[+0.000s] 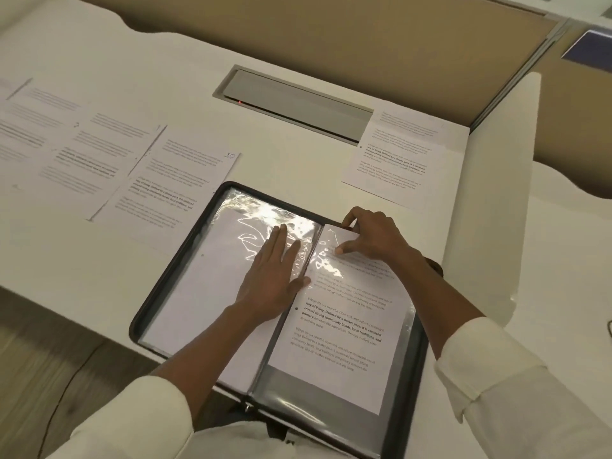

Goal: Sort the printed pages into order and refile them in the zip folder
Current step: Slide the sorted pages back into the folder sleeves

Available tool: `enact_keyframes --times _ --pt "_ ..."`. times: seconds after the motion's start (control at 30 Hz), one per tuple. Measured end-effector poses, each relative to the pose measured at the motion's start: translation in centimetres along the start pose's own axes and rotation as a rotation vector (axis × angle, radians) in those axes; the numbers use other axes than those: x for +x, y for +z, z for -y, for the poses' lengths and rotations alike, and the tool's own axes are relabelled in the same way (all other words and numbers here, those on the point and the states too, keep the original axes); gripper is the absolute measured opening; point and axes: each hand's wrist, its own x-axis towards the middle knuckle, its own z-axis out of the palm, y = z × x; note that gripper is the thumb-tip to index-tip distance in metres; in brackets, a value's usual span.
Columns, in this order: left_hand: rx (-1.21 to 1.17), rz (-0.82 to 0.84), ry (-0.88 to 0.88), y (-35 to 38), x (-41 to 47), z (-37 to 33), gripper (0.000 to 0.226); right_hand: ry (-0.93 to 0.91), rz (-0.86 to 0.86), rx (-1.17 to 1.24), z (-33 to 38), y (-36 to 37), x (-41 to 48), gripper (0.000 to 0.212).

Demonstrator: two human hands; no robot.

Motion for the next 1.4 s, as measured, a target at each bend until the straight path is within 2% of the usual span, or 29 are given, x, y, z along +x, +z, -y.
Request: enact_keyframes --times 0.17,0.33,0.5,0.6,0.9,1.0,1.13,1.4 --pt "0.008 0.0 -0.041 1.1 -3.8 -0.4 0.092 0.02 0.012 0.022 0.3 0.5 -1.1 0.078" --pt "0.046 -0.017 -0.078 2.0 -5.3 -0.8 0.095 -0.001 0.062 0.022 0.8 0.3 -1.6 0.077" --pt "0.07 -0.022 -0.098 2.5 -6.4 -0.8 0.093 0.018 0.058 0.0 1.0 -0.4 -2.1 0.098" --pt "0.066 -0.033 -0.1 2.9 -6.7 -0.8 0.092 -0.019 0.004 -0.119 0.9 -0.5 -2.3 0.093" --pt "0.04 -0.051 -0.093 2.9 -7.0 -0.9 0.09 0.03 0.082 0.108 -0.6 -0.3 -2.0 0.072" --pt "0.035 -0.057 -0.084 2.8 -7.1 -0.8 0.09 0.044 0.128 0.222 -0.9 -0.4 -2.1 0.076" --pt "0.035 -0.074 -0.06 3.0 -7.2 -0.7 0.09 0.06 0.072 0.217 -1.0 0.0 -2.2 0.082" --pt "0.02 -0.077 -0.07 3.0 -7.2 -0.7 0.089 0.057 0.03 0.323 -1.8 0.7 -2.3 0.067"
